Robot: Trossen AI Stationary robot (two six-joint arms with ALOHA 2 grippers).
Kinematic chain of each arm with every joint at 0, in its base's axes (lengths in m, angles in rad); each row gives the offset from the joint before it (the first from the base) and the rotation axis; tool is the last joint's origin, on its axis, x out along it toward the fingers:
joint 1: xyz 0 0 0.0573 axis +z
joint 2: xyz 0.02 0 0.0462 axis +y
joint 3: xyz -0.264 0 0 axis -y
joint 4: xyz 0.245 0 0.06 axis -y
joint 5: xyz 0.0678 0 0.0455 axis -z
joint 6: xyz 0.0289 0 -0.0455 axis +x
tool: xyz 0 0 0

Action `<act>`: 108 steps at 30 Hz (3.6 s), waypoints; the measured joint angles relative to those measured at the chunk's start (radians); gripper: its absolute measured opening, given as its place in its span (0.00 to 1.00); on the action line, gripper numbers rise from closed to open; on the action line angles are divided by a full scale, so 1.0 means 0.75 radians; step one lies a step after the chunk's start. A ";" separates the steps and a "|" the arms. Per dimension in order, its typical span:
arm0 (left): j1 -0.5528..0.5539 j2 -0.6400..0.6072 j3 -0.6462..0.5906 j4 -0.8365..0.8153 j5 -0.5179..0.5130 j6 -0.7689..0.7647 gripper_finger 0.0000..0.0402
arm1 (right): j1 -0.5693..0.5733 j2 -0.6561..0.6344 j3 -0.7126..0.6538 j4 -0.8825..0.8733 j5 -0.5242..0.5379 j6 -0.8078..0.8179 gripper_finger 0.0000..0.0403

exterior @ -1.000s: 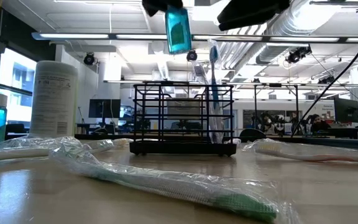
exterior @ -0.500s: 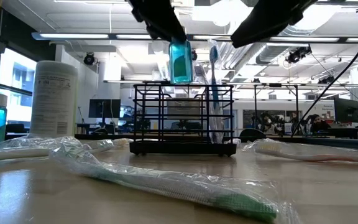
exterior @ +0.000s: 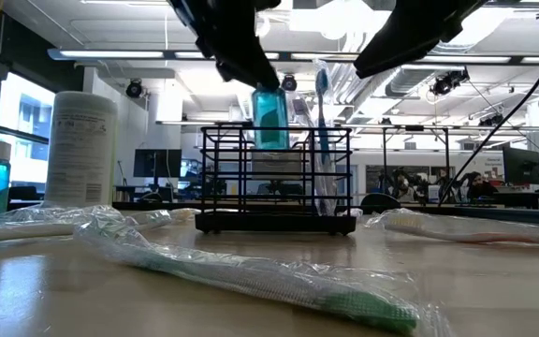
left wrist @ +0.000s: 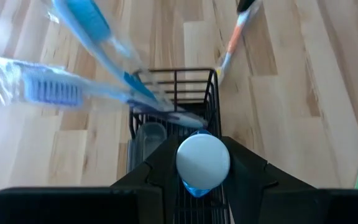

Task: Pick & Place toothbrushing station
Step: Put the right blue mouthwash into the black mesh

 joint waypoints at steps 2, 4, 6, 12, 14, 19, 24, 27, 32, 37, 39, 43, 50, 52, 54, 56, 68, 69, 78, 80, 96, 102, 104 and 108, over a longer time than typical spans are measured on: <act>0.000 0.000 -0.022 0.027 -0.001 -0.008 0.23 | 0.000 0.000 0.000 0.000 0.000 0.000 0.71; 0.000 0.000 -0.040 0.043 -0.009 -0.010 0.23 | 0.000 0.000 0.000 -0.001 0.000 0.000 0.71; 0.000 0.000 -0.057 0.051 -0.010 -0.010 0.23 | 0.000 0.000 0.000 -0.001 0.000 0.000 0.71; 0.034 0.000 -0.116 0.111 0.010 -0.027 0.23 | 0.000 0.000 -0.001 -0.001 0.000 0.000 0.71; 0.045 0.000 -0.129 0.132 0.018 -0.041 0.23 | 0.000 0.000 -0.001 -0.001 0.000 0.000 0.71; 0.045 0.000 -0.150 0.162 0.058 -0.013 0.23 | 0.000 0.000 -0.001 -0.001 0.000 0.000 0.71; 0.042 0.000 -0.155 0.157 0.085 0.006 0.23 | 0.000 0.001 -0.002 -0.001 0.000 0.000 0.71; 0.042 0.000 -0.155 0.157 0.131 0.037 0.23 | 0.000 0.001 -0.002 -0.002 0.000 0.000 0.71; 0.042 0.000 -0.155 0.147 0.135 0.129 0.23 | 0.000 0.001 -0.002 -0.002 0.000 0.000 0.71; 0.042 0.000 -0.155 0.135 0.159 0.258 0.23 | 0.000 0.001 -0.002 -0.002 0.000 0.000 0.71; 0.042 0.016 -0.155 0.141 0.175 0.291 0.23 | 0.000 0.001 -0.002 -0.002 0.000 0.000 0.71; 0.043 0.023 -0.155 0.138 0.201 0.355 0.23 | 0.000 0.001 -0.002 -0.005 0.000 0.000 0.71; 0.043 0.041 -0.147 0.156 0.204 0.386 0.23 | 0.000 0.001 -0.002 -0.004 0.000 0.000 0.71; 0.044 0.041 -0.147 0.156 0.201 0.385 0.23 | 0.000 0.001 -0.002 -0.001 0.000 0.000 0.71; 0.043 0.041 -0.147 0.156 0.189 0.376 0.23 | 0.000 0.001 -0.002 -0.001 0.000 0.000 0.71; 0.046 0.041 -0.147 0.155 0.165 0.376 0.23 | 0.000 0.001 -0.002 -0.001 0.000 0.000 0.71; 0.141 0.041 -0.140 0.232 0.266 0.331 0.23 | 0.000 0.001 -0.002 -0.001 0.000 0.000 0.71; 0.140 0.041 -0.134 0.221 0.269 0.334 0.23 | 0.000 0.001 -0.002 -0.001 0.000 0.000 0.71; 0.127 0.041 -0.092 0.175 0.267 0.340 0.23 | 0.000 0.001 -0.002 -0.001 -0.003 0.000 0.71; 0.127 0.055 -0.091 0.173 0.268 0.340 0.23 | 0.000 0.001 -0.002 -0.001 -0.004 0.000 0.71; 0.129 0.125 -0.092 0.183 0.336 0.372 0.23 | -0.002 0.001 -0.003 0.009 -0.004 -0.004 0.71; 0.129 0.129 -0.092 0.225 0.378 0.411 0.23 | -0.002 0.001 -0.015 0.011 -0.005 -0.003 0.71; 0.129 0.151 -0.090 0.250 0.378 0.423 0.23 | -0.002 0.001 -0.015 0.013 -0.005 -0.004 0.71; 0.130 0.166 -0.094 0.241 0.379 0.440 0.23 | -0.002 0.001 -0.015 0.015 -0.005 -0.005 0.71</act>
